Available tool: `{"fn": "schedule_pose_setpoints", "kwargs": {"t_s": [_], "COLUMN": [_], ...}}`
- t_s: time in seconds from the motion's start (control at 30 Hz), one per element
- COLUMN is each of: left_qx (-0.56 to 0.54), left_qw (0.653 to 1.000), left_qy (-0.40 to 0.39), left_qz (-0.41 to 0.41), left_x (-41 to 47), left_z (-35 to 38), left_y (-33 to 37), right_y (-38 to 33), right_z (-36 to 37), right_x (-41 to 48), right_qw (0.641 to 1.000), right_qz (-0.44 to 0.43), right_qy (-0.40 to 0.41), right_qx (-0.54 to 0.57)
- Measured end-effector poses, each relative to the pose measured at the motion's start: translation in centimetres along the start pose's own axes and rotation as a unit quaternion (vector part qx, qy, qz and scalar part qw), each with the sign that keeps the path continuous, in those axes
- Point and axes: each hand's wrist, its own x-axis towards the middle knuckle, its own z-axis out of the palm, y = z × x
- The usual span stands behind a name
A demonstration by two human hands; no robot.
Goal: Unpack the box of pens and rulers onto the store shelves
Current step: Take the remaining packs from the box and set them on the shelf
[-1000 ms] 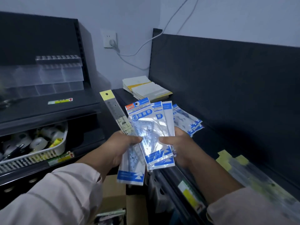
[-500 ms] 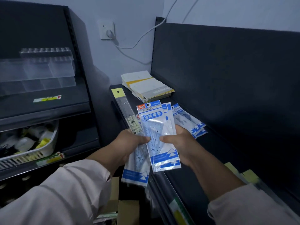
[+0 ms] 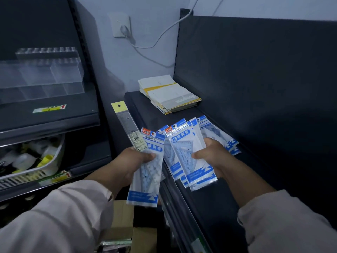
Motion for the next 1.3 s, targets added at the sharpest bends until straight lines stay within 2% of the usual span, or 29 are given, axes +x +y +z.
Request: {"fn": "schedule_pose_setpoints", "kwargs": {"t_s": [0.2, 0.4, 0.6, 0.87, 1.03, 1.1, 1.17, 1.2, 1.27, 1.3], "left_qx": [-0.024, -0.032, -0.037, -0.048, -0.054, -0.058, -0.070, -0.079, -0.096, -0.101], "left_qw": [0.999, 0.999, 0.999, 0.999, 0.999, 0.998, 0.997, 0.997, 0.995, 0.994], "left_qy": [-0.021, -0.014, -0.002, 0.003, -0.007, -0.013, -0.020, -0.023, -0.026, -0.030], "left_qz": [-0.012, -0.006, -0.006, -0.014, -0.003, -0.001, 0.000, 0.001, 0.005, 0.009], "left_x": [0.4, 0.6, 0.7, 0.7, 0.7, 0.6, 0.7, 0.7, 0.9, 0.9], "left_z": [-0.5, -0.6, -0.8, -0.3, 0.4, 0.9, 1.4, 1.7, 2.2, 2.4], "left_y": [0.3, 0.4, 0.0, -0.3, -0.2, -0.1, 0.0, 0.0, 0.1, 0.2], "right_y": [0.1, 0.5, 2.5, 3.7, 2.9, 2.2, 1.3, 0.8, -0.1, -0.2], "right_z": [1.5, 2.2, 4.4, 2.8, 0.3, 0.6, 1.5, 2.1, 3.5, 4.2], "right_x": [1.2, 1.4, 1.1, 2.5, 3.4, 3.0, 2.0, 1.3, -0.4, -1.2], "right_qw": [0.986, 0.966, 0.889, 0.861, 0.844, 0.841, 0.858, 0.894, 0.972, 0.990], "right_qz": [-0.045, -0.078, -0.133, -0.106, -0.051, -0.090, -0.181, -0.201, -0.151, -0.110], "right_qy": [0.050, 0.074, 0.043, 0.067, 0.101, 0.142, 0.195, 0.184, 0.073, 0.010], "right_qx": [-0.152, -0.235, -0.436, -0.493, -0.524, -0.515, -0.438, -0.357, -0.162, -0.087]}}
